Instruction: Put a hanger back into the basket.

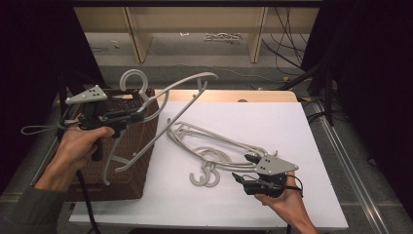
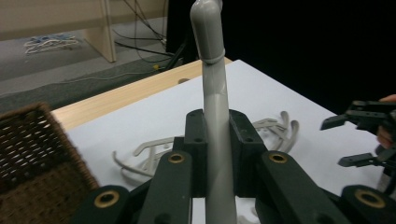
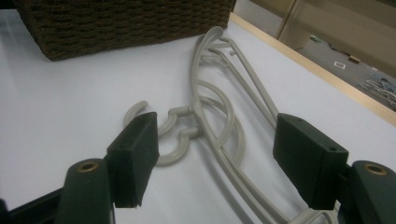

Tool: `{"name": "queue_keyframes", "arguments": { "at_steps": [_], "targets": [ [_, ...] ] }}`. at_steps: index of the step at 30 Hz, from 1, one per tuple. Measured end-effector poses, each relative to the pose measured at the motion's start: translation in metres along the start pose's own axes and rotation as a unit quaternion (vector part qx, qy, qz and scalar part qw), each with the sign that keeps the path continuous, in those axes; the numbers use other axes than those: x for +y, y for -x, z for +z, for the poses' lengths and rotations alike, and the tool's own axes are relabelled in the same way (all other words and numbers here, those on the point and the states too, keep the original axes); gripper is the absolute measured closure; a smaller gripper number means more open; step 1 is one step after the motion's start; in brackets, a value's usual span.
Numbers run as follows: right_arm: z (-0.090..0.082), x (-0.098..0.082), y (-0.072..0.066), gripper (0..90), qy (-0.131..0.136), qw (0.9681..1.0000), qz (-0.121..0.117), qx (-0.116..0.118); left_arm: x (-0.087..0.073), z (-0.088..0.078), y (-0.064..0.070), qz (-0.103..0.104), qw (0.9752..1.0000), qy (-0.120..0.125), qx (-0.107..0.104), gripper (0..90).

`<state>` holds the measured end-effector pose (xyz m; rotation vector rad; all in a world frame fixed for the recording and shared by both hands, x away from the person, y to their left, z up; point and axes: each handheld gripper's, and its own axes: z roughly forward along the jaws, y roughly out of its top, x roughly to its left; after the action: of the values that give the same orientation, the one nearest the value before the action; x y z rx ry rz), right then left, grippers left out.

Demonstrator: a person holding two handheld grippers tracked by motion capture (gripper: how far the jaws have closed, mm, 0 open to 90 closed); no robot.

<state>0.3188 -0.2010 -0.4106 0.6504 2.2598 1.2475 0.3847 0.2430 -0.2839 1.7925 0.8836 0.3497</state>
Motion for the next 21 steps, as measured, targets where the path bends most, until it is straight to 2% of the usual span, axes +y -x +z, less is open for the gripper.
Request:
{"name": "queue_keyframes", "arguments": {
  "at_steps": [5, 9, 14, 18, 21],
  "targets": [
    [0.002, -0.002, -0.001, 27.5, 0.001, 1.0, 0.008, -0.005, -0.009, -0.009, -0.021, -0.01, 0.9998, 0.003, 0.015, 79.4],
    [0.003, -0.002, -0.002, 25.5, -0.001, 1.0, 0.008, -0.002, -0.017, -0.015, -0.037, -0.011, 0.9996, -0.001, 0.025, 79.4],
    [0.003, -0.002, -0.002, 24.9, -0.006, 1.0, 0.006, -0.003, -0.024, -0.024, -0.057, -0.024, 0.9986, -0.001, 0.047, 79.4],
    [0.003, -0.003, -0.001, 25.1, -0.007, 0.9999, 0.005, -0.005, -0.029, -0.029, -0.071, -0.026, 0.9978, -0.002, 0.061, 79.4],
    [0.003, -0.003, 0.0, 25.2, -0.007, 0.9999, 0.007, -0.007, -0.032, -0.033, -0.079, -0.019, 0.9977, -0.004, 0.066, 79.4]
  ]
}}
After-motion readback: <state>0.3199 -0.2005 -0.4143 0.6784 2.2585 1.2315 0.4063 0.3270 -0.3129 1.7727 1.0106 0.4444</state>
